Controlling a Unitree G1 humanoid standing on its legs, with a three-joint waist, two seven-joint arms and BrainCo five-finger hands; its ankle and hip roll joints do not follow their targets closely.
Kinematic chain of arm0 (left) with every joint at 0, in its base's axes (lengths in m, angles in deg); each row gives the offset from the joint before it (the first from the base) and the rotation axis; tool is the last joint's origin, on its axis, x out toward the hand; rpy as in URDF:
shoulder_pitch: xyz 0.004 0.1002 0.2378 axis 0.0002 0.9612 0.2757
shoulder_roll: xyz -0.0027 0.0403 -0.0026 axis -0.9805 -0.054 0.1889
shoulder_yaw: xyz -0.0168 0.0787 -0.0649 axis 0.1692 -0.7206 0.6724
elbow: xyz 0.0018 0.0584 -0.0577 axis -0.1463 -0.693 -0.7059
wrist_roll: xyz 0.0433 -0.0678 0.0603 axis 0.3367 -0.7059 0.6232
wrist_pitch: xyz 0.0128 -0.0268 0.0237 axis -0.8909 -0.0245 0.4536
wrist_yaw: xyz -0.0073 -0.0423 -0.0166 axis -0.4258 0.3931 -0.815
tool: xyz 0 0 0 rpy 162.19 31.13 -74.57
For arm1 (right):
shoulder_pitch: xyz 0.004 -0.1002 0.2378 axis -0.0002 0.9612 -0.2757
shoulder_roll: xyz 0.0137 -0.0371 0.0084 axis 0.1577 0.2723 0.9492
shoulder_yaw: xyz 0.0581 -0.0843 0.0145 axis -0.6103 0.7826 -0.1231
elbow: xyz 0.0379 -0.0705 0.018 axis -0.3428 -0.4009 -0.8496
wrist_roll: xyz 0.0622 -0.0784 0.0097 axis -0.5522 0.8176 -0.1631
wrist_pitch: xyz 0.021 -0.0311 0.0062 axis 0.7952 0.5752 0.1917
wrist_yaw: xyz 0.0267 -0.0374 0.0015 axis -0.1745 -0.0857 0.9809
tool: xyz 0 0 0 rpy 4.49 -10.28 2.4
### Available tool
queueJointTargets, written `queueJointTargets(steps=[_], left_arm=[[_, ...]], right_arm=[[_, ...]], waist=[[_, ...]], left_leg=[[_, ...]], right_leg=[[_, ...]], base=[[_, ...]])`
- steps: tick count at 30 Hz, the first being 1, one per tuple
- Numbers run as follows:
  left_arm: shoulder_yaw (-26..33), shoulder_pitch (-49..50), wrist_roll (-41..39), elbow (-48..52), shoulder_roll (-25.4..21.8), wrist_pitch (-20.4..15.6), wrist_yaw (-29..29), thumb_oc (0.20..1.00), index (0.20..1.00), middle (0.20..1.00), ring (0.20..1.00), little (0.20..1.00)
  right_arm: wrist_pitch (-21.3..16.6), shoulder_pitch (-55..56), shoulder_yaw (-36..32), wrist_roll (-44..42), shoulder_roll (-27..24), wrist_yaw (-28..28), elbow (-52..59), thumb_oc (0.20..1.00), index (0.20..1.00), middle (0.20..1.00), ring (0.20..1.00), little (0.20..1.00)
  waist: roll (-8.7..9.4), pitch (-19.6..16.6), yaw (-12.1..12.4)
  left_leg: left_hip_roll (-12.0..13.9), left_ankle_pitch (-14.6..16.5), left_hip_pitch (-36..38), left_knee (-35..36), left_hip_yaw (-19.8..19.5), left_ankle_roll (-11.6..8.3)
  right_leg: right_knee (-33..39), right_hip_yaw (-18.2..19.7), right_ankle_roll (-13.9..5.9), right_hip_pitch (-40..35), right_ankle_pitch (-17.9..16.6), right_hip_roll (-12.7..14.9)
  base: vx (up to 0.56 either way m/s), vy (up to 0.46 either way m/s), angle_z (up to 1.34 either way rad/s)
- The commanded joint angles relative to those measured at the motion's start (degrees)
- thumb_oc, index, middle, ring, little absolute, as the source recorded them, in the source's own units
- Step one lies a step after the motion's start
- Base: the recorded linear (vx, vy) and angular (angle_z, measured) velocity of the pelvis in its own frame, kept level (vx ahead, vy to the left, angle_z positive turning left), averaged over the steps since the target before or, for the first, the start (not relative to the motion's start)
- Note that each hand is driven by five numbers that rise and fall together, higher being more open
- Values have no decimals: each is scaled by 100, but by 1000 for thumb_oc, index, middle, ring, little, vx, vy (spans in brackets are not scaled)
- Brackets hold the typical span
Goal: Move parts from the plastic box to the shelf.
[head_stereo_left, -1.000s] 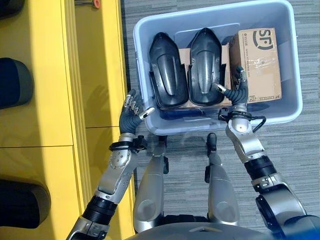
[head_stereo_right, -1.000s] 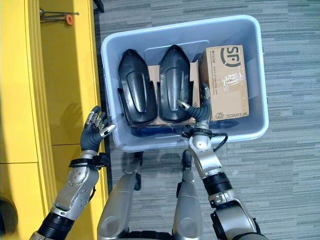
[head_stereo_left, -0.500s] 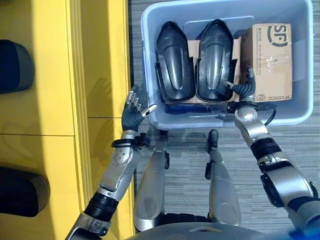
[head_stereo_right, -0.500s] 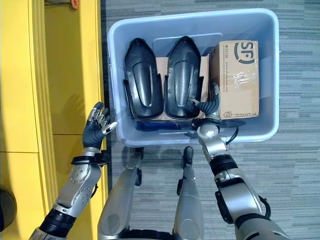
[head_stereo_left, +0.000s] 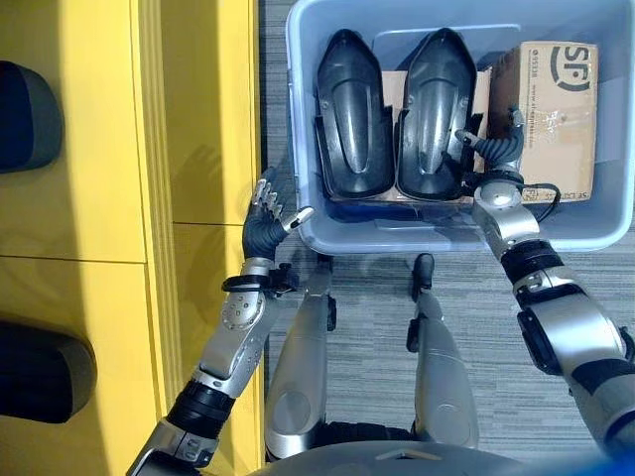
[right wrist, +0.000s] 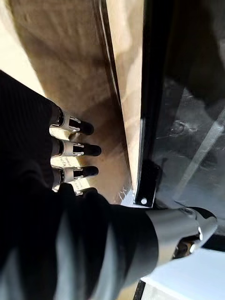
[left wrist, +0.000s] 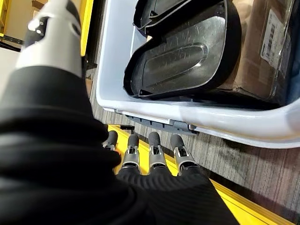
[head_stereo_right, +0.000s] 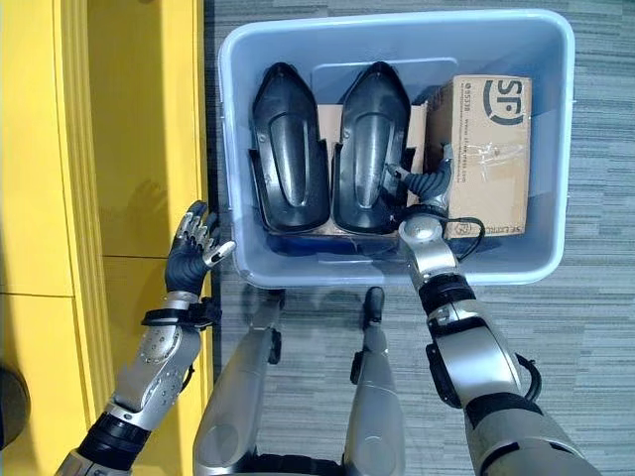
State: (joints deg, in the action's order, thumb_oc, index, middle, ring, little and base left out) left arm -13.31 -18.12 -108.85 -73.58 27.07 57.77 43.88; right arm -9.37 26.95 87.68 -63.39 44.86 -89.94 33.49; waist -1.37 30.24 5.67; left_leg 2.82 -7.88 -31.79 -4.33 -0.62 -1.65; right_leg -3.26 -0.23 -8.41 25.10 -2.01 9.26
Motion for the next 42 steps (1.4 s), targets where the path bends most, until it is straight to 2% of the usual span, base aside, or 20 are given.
queueJointTargets(steps=[1,7,19,20,34,42], left_arm=[[-104,-99,-109,398,-223,-359,61,1000,1000,1000,1000,1000],[-309,-326,-130,434,-200,-355,106,1000,1000,1000,1000,1000],[-299,-406,-88,378,-162,-366,134,1000,1000,1000,1000,1000],[-276,-415,-87,375,-187,-372,128,1000,1000,1000,1000,1000],[-209,-393,-158,390,-180,-374,127,1000,1000,1000,1000,1000],[-166,-350,-211,349,-199,-371,111,1000,1000,1000,1000,1000]], right_arm=[[-158,-408,39,-207,-483,-201,-183,1000,1000,1000,1000,1000],[-62,-746,200,-443,-470,-128,-1171,1000,1000,1000,1000,1000],[132,-630,351,-497,-445,224,-1720,1000,1000,1000,1000,1000],[165,-644,402,-466,-456,295,-1797,200,200,200,200,200],[162,-540,351,-447,-451,262,-1726,200,200,200,200,200],[-100,-179,70,-511,-365,44,-742,200,200,200,200,200]], waist=[[-9,-45,94],[-61,-45,179],[-54,-45,223],[-46,-45,234],[23,-45,217],[96,-45,136]], left_leg=[[6,637,-201,-595,-345,-146],[-101,745,-694,-923,-423,-137],[-208,860,-1149,-1236,-494,-95],[-214,867,-1162,-1264,-500,-93],[-221,909,-989,-1242,-487,-75],[-194,860,-615,-1048,-480,-84]], right_leg=[[-361,-301,125,338,113,-24],[-547,-351,135,692,196,-40],[-668,-419,136,988,240,-7],[-669,-413,140,984,237,-1],[-597,-414,136,809,235,0],[-471,-395,128,465,190,5]], base=[[7,4,3],[1,2,9],[0,9,6],[-1,18,4],[0,0,0],[0,0,0]])
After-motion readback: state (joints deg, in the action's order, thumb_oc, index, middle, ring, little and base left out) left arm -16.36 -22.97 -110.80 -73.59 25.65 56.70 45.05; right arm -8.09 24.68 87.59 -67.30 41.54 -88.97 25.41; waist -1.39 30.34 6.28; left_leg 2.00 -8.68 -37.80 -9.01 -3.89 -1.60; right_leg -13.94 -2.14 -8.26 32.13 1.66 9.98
